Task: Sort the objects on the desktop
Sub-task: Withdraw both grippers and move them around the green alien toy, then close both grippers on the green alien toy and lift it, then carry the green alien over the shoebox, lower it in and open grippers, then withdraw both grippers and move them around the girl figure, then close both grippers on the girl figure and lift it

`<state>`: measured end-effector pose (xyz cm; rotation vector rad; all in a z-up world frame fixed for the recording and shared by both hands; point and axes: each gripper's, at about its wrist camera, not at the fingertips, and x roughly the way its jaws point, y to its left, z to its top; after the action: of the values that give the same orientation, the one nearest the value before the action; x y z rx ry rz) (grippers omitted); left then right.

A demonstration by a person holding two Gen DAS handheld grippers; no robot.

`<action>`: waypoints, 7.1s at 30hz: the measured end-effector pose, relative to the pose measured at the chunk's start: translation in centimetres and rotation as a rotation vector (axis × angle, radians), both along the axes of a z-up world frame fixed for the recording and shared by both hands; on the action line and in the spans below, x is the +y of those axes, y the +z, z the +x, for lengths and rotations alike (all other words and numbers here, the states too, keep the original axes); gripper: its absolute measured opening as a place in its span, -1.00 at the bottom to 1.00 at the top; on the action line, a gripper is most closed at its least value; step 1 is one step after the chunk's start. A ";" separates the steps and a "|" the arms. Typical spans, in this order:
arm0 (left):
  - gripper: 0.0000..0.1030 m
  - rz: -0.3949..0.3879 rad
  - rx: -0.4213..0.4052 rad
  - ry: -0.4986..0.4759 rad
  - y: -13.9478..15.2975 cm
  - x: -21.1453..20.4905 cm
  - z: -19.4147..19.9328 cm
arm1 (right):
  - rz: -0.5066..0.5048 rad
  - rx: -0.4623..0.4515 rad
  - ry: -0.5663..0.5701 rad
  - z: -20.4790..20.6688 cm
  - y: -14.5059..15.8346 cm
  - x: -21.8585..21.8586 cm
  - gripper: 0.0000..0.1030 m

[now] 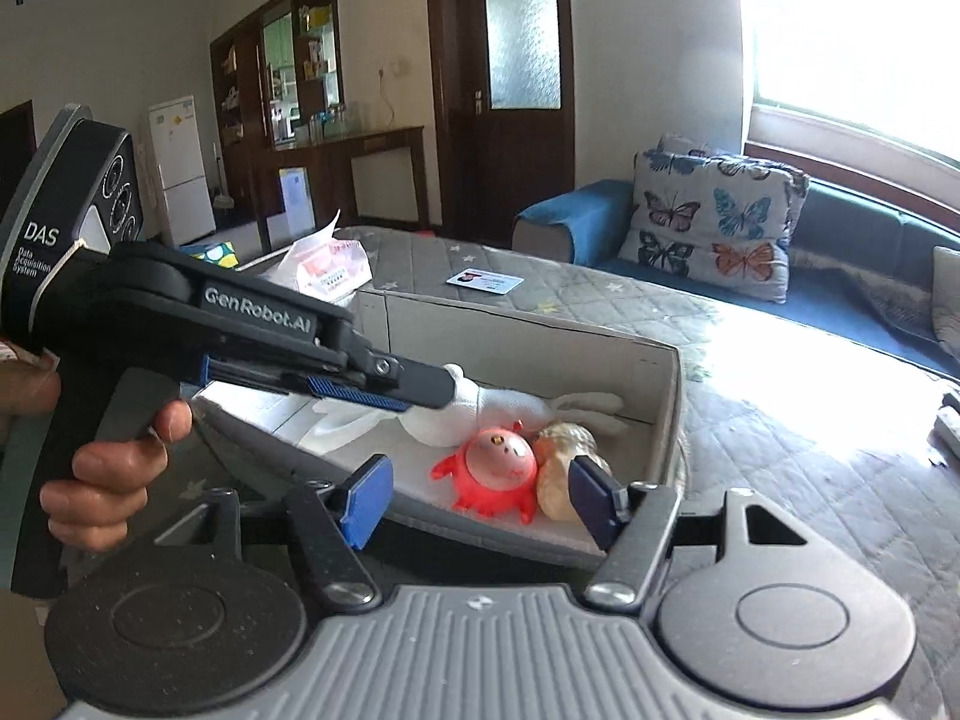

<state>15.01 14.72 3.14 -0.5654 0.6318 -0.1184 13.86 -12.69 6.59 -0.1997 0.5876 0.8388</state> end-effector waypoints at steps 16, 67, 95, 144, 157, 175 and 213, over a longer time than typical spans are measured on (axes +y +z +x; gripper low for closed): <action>-0.39 0.036 -0.015 -0.093 -1.7 -6.0 -5.0 | -0.024 0.053 -0.073 -3.7 -3.6 -5.1 0.42; -0.39 -0.104 0.089 -0.124 -6.0 -6.9 -3.3 | -0.074 0.121 -0.091 -2.9 -6.8 -3.4 -0.11; -0.40 -0.044 -0.123 -0.036 1.8 -2.9 -6.1 | 0.016 -0.033 -0.001 -3.6 0.2 -0.1 -0.14; -0.40 -0.083 0.101 0.097 -3.4 6.1 -0.4 | -0.101 0.157 0.097 4.5 -3.0 9.8 -0.01; -0.40 -0.027 0.034 0.067 -1.1 2.1 -4.0 | -0.028 0.046 0.041 -0.2 -0.2 2.8 0.35; -0.36 -0.002 0.045 -0.092 -2.3 -7.2 -4.7 | -0.029 0.023 -0.166 -3.7 -3.0 -8.0 0.74; -0.34 -0.289 0.146 -0.056 -7.4 -10.3 0.7 | -0.038 0.178 -0.178 0.1 -6.6 -11.0 0.26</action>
<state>15.72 4.45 -4.28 -0.8409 0.7792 -0.2246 13.96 -23.66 -0.04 -0.1063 0.7773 0.6771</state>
